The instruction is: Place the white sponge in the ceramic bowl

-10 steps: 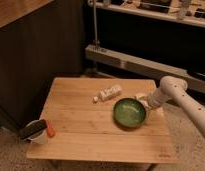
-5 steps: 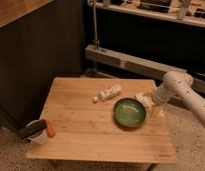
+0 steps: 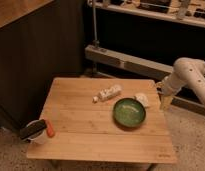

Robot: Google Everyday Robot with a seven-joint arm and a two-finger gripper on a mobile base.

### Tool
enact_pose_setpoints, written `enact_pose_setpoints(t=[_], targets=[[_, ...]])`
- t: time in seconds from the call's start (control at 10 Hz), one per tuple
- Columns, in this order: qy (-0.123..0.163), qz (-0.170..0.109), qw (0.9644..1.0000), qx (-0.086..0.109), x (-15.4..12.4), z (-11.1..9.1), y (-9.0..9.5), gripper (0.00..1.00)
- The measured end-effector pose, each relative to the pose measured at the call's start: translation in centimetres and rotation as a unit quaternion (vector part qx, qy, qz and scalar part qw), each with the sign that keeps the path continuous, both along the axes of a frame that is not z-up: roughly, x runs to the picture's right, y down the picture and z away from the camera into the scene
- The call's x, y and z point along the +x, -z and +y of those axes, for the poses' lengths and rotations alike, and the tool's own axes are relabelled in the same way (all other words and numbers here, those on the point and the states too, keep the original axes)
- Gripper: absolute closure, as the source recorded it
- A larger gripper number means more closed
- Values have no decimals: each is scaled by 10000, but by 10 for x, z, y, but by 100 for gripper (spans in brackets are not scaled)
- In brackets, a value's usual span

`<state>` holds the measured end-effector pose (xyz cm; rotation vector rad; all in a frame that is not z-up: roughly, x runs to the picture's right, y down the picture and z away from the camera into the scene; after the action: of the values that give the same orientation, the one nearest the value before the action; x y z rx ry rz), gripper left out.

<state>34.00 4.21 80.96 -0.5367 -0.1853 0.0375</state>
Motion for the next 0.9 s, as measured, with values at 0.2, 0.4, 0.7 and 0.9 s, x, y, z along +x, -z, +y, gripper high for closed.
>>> enact_pose_setpoints(t=[0.2,0.4,0.7,0.9], targets=[[22,84,9999,-54,5,-3,-7,20],[67,144,9998,-120,15,-6,-14,20],[80,248,9995,-154,22,-9,-16,20],[49,241,9996,-138,21,-14,-18,20]])
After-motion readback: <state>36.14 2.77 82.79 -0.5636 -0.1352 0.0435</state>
